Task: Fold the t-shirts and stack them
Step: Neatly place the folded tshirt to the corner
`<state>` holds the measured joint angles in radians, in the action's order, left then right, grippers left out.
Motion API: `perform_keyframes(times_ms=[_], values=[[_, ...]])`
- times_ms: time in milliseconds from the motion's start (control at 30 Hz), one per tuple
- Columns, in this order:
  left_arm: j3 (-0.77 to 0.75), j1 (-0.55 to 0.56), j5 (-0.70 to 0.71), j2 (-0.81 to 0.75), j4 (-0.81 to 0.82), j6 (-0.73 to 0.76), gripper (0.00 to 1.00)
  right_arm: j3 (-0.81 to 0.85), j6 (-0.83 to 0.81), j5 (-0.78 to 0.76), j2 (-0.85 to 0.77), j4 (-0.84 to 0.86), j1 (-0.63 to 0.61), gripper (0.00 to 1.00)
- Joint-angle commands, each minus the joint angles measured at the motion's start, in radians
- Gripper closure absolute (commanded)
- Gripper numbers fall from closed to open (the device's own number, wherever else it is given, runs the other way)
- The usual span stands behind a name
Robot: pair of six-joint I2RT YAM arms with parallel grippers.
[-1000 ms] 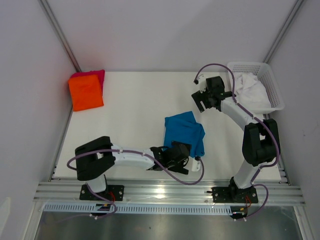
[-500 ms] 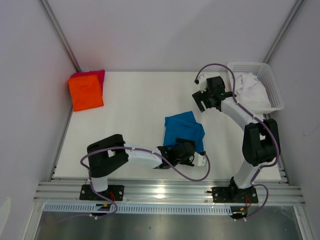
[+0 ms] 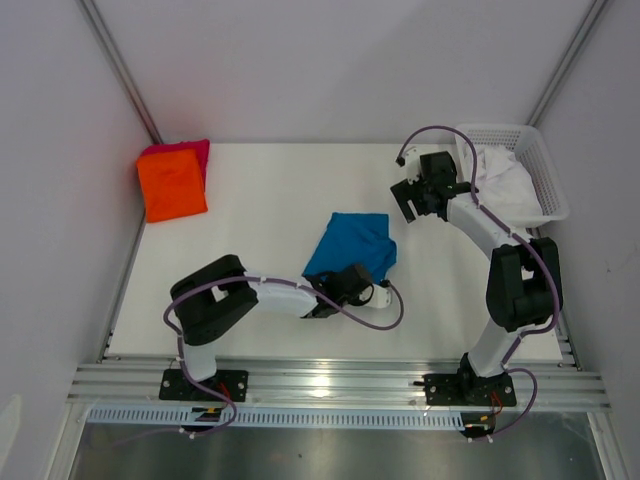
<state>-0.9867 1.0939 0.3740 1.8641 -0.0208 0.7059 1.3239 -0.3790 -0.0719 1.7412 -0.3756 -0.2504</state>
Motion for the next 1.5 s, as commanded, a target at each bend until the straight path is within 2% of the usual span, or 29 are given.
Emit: perform_keyframes(times_ms=[0, 33, 67, 100, 133, 167, 333, 500, 567, 667, 700, 800, 833, 933, 1033, 1133, 1167, 1233, 1267, 1367, 1467], values=[[0.116, -0.045, 0.092, -0.06, 0.157, 0.143, 1.0, 0.0, -0.009, 0.0, -0.026, 0.03, 0.005, 0.12], [0.144, -0.075, 0.098, -0.077, 0.314, 0.199, 1.0, 0.0, -0.009, 0.001, -0.025, 0.032, 0.005, 0.13], [0.196, -0.092, 0.097, -0.104, 0.409, 0.327, 1.0, 0.001, -0.009, 0.003, -0.023, 0.032, 0.005, 0.13], [0.253, -0.112, 0.089, -0.114, 0.515, 0.392, 1.0, 0.001, -0.009, 0.004, -0.022, 0.032, 0.005, 0.12], [0.278, -0.158, 0.076, -0.121, 0.689, 0.458, 1.0, 0.001, -0.009, 0.004, -0.02, 0.032, 0.003, 0.12], [0.311, -0.182, 0.039, -0.125, 0.74, 0.559, 1.0, 0.003, -0.009, 0.004, -0.02, 0.032, 0.002, 0.13], [0.28, -0.397, -0.053, -0.082, 0.82, 0.679, 1.0, 0.005, -0.009, 0.001, -0.023, 0.029, 0.005, 0.13], [0.279, -0.599, -0.153, 0.0, 0.979, 0.849, 1.0, 0.005, -0.009, 0.004, -0.023, 0.027, 0.01, 0.12], [0.286, -0.646, -0.167, 0.001, 0.981, 0.879, 1.0, 0.005, -0.011, 0.007, -0.022, 0.029, 0.01, 0.13], [0.33, -0.703, -0.187, -0.081, 0.857, 0.848, 1.0, 0.005, -0.012, 0.009, -0.02, 0.027, 0.01, 0.12], [0.348, -0.716, -0.191, -0.151, 0.708, 0.836, 1.0, 0.005, -0.012, 0.009, -0.019, 0.029, 0.011, 0.13], [0.364, -0.736, -0.188, -0.249, 0.471, 0.773, 1.0, 0.006, -0.012, 0.011, -0.014, 0.029, 0.01, 0.12], [0.355, -0.743, -0.181, -0.294, 0.317, 0.746, 1.0, 0.006, -0.012, 0.012, -0.011, 0.027, 0.011, 0.12], [0.335, -0.775, -0.158, -0.333, 0.094, 0.719, 0.99, 0.009, -0.011, 0.017, -0.006, 0.026, 0.011, 0.12], [0.329, -0.804, -0.147, -0.376, -0.046, 0.724, 1.0, 0.012, -0.011, 0.021, -0.002, 0.023, 0.01, 0.12], [0.393, -0.833, -0.175, -0.436, 0.011, 0.777, 1.0, 0.015, -0.009, 0.024, 0.001, 0.023, 0.007, 0.12], [0.425, -0.842, -0.181, -0.442, 0.136, 0.803, 1.0, 0.014, -0.011, 0.023, 0.003, 0.024, 0.007, 0.12], [0.45, -0.868, -0.184, -0.425, 0.269, 0.86, 1.0, 0.017, -0.011, 0.023, 0.007, 0.023, 0.005, 0.12], [0.448, -0.882, -0.187, -0.389, 0.379, 0.869, 1.0, 0.017, -0.011, 0.021, 0.011, 0.023, 0.003, 0.12], [0.396, -0.894, -0.19, -0.324, 0.508, 0.9, 1.0, 0.017, -0.009, 0.021, 0.011, 0.02, 0.002, 0.12], [0.32, -0.91, -0.219, -0.22, 0.711, 0.984, 1.0, 0.018, -0.008, 0.02, 0.009, 0.017, -0.001, 0.13]])
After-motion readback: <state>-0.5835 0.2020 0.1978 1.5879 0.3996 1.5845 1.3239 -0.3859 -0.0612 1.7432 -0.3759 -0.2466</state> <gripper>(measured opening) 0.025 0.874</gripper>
